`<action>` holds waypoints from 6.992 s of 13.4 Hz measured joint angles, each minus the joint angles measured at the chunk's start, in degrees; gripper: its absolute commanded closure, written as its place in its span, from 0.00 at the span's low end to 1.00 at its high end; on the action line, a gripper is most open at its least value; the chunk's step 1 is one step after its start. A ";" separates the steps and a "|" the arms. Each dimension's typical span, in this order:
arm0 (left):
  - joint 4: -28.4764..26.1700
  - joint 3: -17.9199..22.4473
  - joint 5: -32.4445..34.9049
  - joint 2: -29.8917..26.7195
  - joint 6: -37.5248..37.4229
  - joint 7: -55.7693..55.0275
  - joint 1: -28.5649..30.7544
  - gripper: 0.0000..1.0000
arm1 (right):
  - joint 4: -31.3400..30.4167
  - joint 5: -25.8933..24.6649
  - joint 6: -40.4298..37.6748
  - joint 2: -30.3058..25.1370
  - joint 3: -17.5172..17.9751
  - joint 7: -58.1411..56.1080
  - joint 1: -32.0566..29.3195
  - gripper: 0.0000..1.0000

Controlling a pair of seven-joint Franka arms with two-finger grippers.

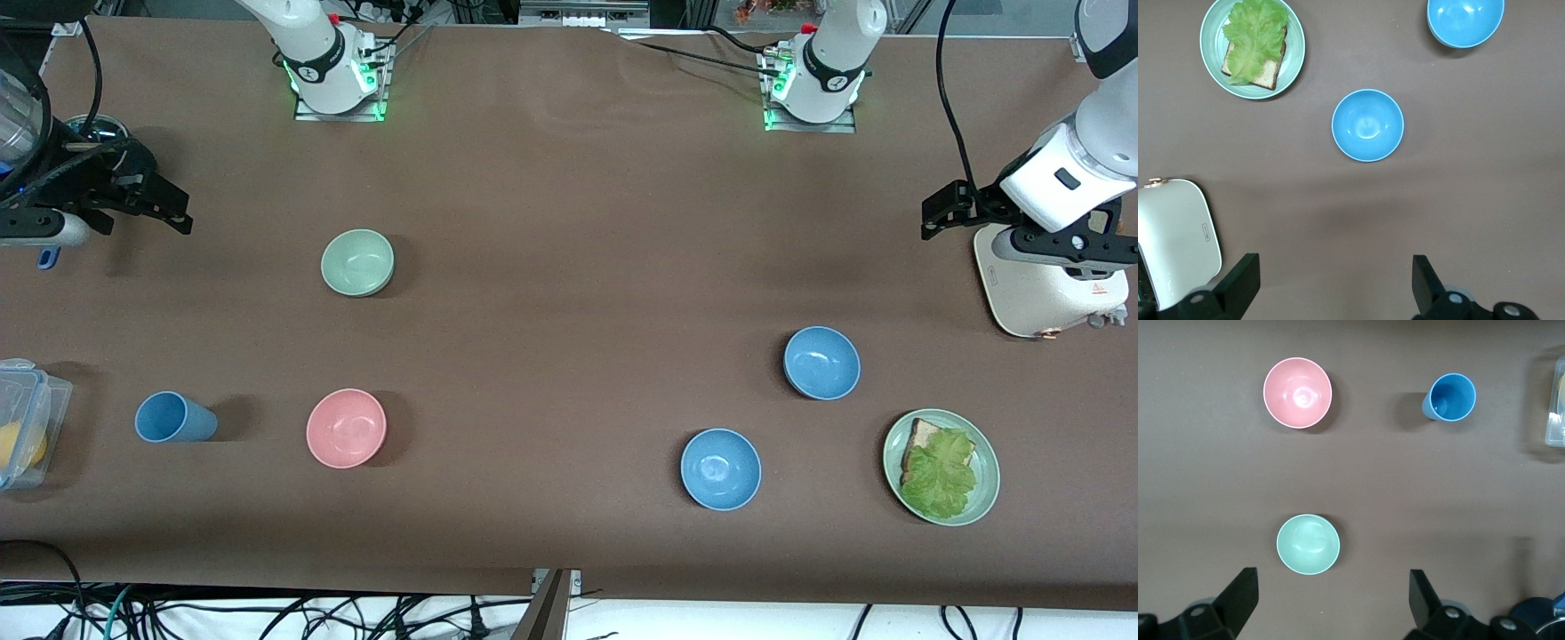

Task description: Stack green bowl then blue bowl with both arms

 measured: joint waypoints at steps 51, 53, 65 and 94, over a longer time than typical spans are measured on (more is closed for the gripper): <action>0.02 -0.03 0.00 0.00 0.00 0.00 0.00 0.00 | -52.19 2.24 54.60 8.05 2.73 0.16 1.39 0.52; 0.02 -0.03 0.00 0.00 0.00 0.00 0.00 0.00 | -52.75 2.25 55.71 8.56 2.72 0.16 1.37 0.77; 0.03 -0.04 0.00 0.00 0.00 0.00 0.00 0.00 | -41.06 3.41 49.78 8.06 6.59 8.65 4.34 1.00; 0.11 0.23 0.00 17.99 11.01 0.77 0.78 0.00 | 6.73 3.64 15.32 25.22 5.45 23.64 14.09 0.01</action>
